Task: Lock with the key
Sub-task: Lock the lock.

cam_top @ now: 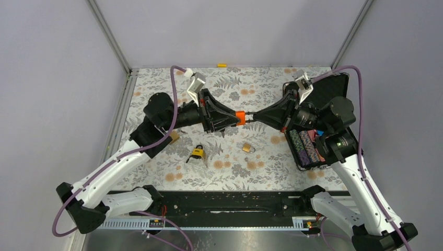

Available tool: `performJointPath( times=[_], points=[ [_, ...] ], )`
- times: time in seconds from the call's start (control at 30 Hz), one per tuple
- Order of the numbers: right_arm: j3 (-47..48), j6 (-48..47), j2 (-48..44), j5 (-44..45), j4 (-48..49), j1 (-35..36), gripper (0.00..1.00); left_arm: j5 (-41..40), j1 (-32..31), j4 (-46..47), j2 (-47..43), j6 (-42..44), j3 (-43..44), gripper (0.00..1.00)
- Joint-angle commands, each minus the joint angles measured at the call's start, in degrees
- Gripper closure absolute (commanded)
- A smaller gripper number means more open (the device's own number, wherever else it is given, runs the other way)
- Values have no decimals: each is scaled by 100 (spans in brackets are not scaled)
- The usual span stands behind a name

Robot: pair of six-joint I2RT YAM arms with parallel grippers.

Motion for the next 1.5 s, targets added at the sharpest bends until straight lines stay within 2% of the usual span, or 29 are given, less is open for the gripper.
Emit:
performJointPath(
  times=[0.0,0.27,0.5,0.7,0.9,0.93,1.0,1.07,1.17,1.23,1.37,1.47],
  points=[
    [-40,-127,-91,126,413,61,100,375,-38,655,400,-560,356,100],
    [-105,-142,-62,248,433,285,100,354,-44,1002,724,-877,478,100],
    [-112,-193,233,403,434,1040,100,260,-68,1296,945,-985,502,100],
    [35,-16,493,613,584,1370,100,382,-155,1150,1261,-1076,1102,100],
    [78,-354,17,1917,-91,1374,100,-7,-74,741,797,-674,603,100],
    [97,-439,-73,2192,-262,1366,100,-52,-30,698,675,-636,453,96],
    [171,-556,-214,2734,-620,1364,100,-146,78,651,417,-592,209,71],
    [274,-646,-326,3134,-984,1366,100,-156,214,784,133,-616,-73,41],
    [435,-959,-490,3254,-1461,1339,100,-65,601,869,-335,-752,-339,10],
    [519,-1160,-628,3239,-1660,1327,100,163,867,789,-630,-701,-386,1],
    [748,-1355,-742,2898,-1914,1327,100,314,942,67,-968,-102,-322,1],
    [823,-1421,-754,2462,-1938,1330,100,761,947,-329,-942,253,-258,1]
  ],
)
